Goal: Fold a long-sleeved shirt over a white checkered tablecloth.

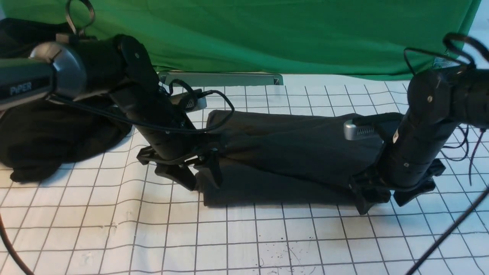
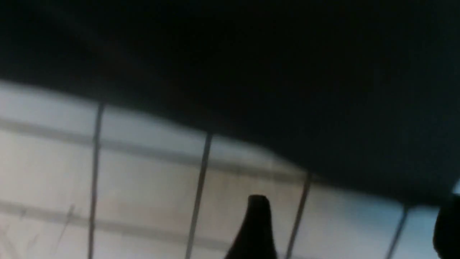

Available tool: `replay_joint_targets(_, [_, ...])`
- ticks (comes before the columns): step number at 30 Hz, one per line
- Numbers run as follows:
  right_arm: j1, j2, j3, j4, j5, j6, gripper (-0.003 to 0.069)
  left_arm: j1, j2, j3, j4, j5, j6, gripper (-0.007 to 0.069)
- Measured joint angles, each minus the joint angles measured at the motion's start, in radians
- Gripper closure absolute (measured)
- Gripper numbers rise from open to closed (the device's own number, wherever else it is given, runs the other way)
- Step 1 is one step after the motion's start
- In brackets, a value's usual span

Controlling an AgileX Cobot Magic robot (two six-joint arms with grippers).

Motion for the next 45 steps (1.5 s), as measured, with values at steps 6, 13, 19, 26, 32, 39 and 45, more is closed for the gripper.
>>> replay_joint_targets(6, [-0.002,0.038,0.0,-0.001,-0.044,-0.029,0.0197,0.0,0.021,0.001,-0.02,-0.062,-0.056,0.0307])
replay_joint_targets(13, [-0.004,0.038,0.0,-0.009,-0.056,-0.069,0.0529,-0.006,0.088,0.002,-0.088,-0.039,-0.048,0.0526])
replay_joint_targets(19, [-0.004,0.026,-0.001,-0.005,-0.02,-0.086,0.0609,-0.006,0.046,0.003,-0.081,0.007,-0.032,0.0624])
replay_joint_targets(26, [-0.004,-0.1,0.019,0.011,0.106,-0.073,0.0609,-0.031,-0.079,0.105,-0.054,0.066,-0.032,0.0624])
replay_joint_targets(32, [-0.004,-0.157,0.11,0.014,0.11,-0.07,0.0609,-0.1,-0.144,0.219,-0.036,0.013,-0.033,0.0624])
replay_joint_targets(39, [-0.004,-0.151,0.149,0.014,0.076,-0.07,0.0609,-0.116,-0.151,0.235,0.06,-0.083,-0.08,0.0538])
replay_joint_targets(45, [-0.004,-0.151,0.149,0.014,0.069,-0.07,0.0609,-0.116,-0.138,0.235,0.065,-0.165,-0.08,0.0346])
